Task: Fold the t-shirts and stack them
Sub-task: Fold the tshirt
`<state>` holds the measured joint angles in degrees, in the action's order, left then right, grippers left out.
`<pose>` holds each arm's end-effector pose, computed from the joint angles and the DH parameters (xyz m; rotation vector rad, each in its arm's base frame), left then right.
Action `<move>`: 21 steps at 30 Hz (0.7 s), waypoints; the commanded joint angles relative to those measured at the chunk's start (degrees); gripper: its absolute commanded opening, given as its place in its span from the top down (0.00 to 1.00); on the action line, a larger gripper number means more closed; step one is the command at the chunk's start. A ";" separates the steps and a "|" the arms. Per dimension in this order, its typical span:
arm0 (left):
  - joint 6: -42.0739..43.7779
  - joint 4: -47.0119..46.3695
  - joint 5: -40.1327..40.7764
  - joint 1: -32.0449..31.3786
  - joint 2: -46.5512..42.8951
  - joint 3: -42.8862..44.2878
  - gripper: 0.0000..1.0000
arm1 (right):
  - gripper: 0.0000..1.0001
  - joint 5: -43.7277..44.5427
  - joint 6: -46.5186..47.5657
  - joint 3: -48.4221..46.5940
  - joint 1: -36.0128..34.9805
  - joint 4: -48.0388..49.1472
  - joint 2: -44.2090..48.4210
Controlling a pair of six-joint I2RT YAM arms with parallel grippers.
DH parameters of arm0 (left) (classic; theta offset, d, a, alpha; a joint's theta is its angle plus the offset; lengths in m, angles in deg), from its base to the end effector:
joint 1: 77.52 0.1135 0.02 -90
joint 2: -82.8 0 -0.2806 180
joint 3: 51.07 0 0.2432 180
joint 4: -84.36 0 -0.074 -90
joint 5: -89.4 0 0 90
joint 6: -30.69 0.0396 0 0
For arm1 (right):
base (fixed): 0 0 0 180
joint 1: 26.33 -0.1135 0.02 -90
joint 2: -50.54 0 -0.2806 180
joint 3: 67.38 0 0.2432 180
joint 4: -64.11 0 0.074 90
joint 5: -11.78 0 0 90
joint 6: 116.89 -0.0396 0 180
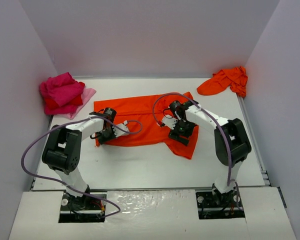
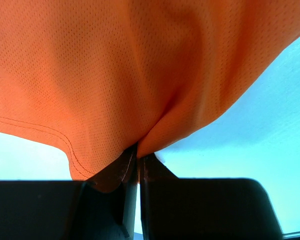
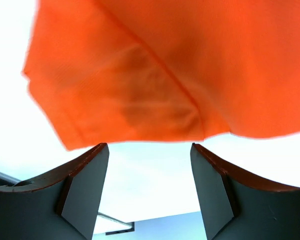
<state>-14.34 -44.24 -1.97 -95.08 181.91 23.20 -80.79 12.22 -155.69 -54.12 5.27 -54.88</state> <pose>0.2973 -0.0951 0.1781 1.5098 2.4786 0.0493 0.3129 0.1669 0.2023 -1.6013 2.4095 0.0294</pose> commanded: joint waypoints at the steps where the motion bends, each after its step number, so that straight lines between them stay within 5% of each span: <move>1: -0.41 -1.90 -1.80 -0.25 0.84 0.29 1.00 | 0.36 2.32 -0.05 2.72 -0.92 -3.61 6.85; 21: -0.41 -2.23 -2.00 -0.28 0.71 -0.57 1.00 | 0.34 -2.32 -5.03 12.65 -8.81 -3.43 3.94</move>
<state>-14.41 -44.20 -1.94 -95.08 182.11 23.42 -82.10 9.12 -142.83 -60.52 2.86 -50.14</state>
